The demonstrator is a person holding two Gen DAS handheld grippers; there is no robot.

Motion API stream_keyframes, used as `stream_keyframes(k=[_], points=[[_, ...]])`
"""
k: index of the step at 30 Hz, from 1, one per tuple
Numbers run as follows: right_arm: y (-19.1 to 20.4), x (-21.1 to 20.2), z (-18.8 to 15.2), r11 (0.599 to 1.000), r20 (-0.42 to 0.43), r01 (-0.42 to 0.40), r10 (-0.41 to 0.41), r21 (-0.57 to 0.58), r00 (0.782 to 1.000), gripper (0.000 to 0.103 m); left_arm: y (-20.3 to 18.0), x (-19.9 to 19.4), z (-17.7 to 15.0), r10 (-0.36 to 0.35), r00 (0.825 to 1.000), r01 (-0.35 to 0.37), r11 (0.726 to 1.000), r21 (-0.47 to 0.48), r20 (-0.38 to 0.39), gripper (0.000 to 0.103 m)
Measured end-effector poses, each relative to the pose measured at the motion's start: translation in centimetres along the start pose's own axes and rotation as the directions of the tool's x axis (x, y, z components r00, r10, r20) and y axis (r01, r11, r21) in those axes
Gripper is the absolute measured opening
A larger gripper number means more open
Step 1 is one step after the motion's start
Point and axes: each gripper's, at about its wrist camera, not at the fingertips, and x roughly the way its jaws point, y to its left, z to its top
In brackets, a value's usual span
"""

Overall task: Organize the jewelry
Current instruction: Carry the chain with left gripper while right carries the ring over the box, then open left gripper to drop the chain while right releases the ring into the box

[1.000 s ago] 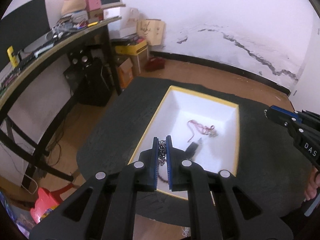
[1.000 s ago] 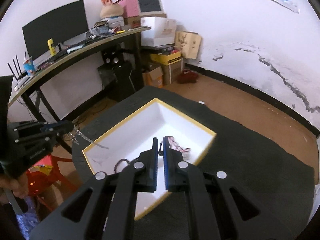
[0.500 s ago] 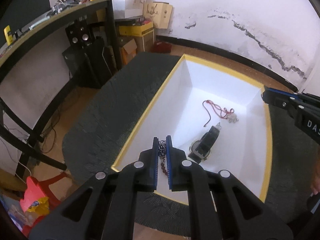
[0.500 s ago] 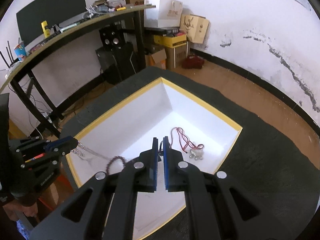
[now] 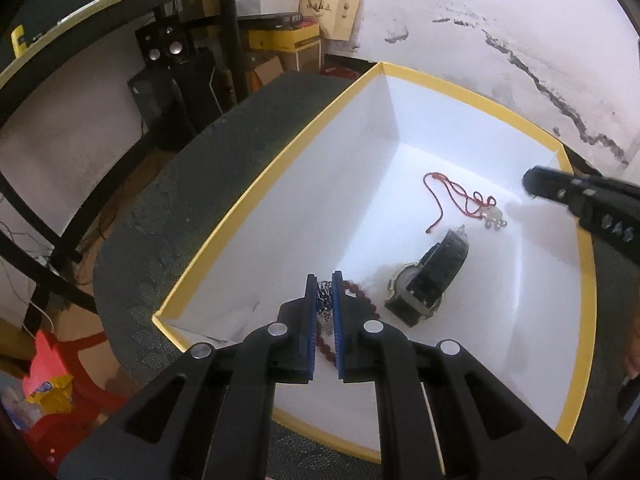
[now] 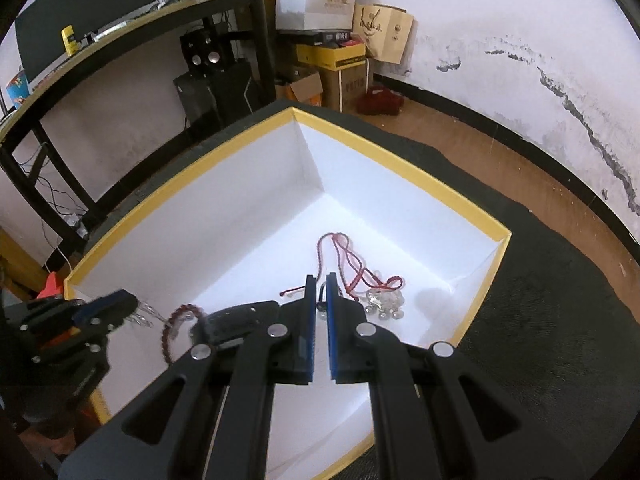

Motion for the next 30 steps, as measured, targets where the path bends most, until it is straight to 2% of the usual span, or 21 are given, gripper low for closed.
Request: stream_keyframes(k=[4, 11, 22, 27, 28, 29, 30], points=[[-0.4, 0.8, -0.2, 1.0, -0.005, -0.002, 0.002, 0.005, 1.0, 0.005, -0.4, 0.2, -0.1, 0.005, 1.0, -0.004, 1.0, -0.03, 0.022, 0.007], [-0.8, 1.3, -0.3, 1.0, -0.007, 0.005, -0.005, -0.007, 1.0, 0.005, -1.2, 0.8, -0.1, 0.023, 0.999, -0.023, 1.0, -0.012, 0.029, 0.007], [-0.2, 1.6, -0.4, 0.999, 0.002, 0.022, -0.022, -0.045, 1.0, 0.006, -1.4, 0.7, 0.1, 0.014, 0.999, -0.014, 1.0, -0.02, 0.034, 0.007], [0.0, 1.9, -0.2, 0.998, -0.02, 0.003, -0.004, -0.056, 1.0, 0.008, -1.7, 0.5, 0.2, 0.017, 0.999, -0.016, 1.0, -0.014, 0.047, 0.008], [0.0, 1.8, -0.2, 0.998, -0.021, 0.001, -0.002, -0.058, 1.0, 0.02, -1.8, 0.4, 0.2, 0.016, 0.999, -0.016, 1.0, -0.013, 0.051, 0.008], [0.0, 1.6, -0.2, 0.998, -0.011, -0.001, 0.001, -0.058, 1.0, 0.051, -1.9, 0.2, 0.2, 0.018, 0.998, -0.017, 1.0, -0.008, 0.056, 0.017], [0.0, 1.2, -0.2, 0.998, 0.015, 0.007, -0.006, -0.054, 1.0, 0.069, -1.9, 0.2, 0.2, 0.019, 0.998, -0.018, 1.0, -0.005, 0.057, 0.03]])
